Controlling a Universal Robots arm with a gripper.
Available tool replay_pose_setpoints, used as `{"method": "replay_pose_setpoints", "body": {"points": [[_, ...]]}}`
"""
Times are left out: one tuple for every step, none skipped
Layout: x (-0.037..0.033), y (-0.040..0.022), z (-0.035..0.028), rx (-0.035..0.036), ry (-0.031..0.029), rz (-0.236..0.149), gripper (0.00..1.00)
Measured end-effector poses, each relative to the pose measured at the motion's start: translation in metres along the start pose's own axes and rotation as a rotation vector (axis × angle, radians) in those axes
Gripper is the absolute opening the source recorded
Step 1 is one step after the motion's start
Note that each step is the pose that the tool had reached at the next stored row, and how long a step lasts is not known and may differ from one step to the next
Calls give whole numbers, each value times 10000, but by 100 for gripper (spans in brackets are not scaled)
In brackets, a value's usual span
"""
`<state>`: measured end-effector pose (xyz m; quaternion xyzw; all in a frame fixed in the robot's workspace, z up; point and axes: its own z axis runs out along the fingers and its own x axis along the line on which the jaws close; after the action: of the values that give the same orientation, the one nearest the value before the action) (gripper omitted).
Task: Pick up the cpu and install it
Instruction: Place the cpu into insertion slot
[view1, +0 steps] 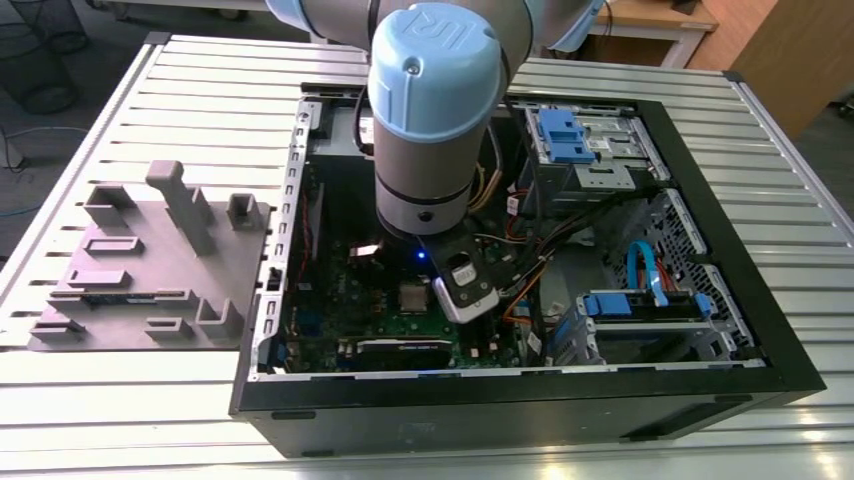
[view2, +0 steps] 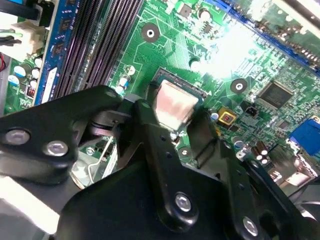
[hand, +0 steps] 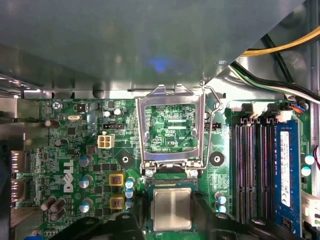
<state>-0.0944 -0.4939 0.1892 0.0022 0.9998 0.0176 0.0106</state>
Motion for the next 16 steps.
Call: {"method": "replay_pose_setpoints", "body": {"points": [[0, 0, -1, 3, 4, 0, 55], [1, -1, -3, 7, 7, 0, 55], [1, -1, -4, 10, 8, 0, 55], [1, -1, -4, 10, 8, 1, 55], [2, -2, -5, 12, 9, 1, 55], [2, -1, -4, 11, 9, 1, 55], [1, -1, -4, 11, 9, 1, 55], [2, -1, -8, 12, 9, 1, 55], [1, -1, -18, 13, 10, 1, 55], [1, -1, -32, 11, 9, 1, 55], [1, 0, -50, 10, 8, 2, 55], [0, 1, -69, 11, 8, 1, 55], [0, 2, -90, 11, 8, 2, 55], [-1, 3, -112, 11, 8, 1, 55], [-1, 3, -134, 10, 8, 2, 55], [-2, 4, -152, 10, 8, 1, 55]]}}
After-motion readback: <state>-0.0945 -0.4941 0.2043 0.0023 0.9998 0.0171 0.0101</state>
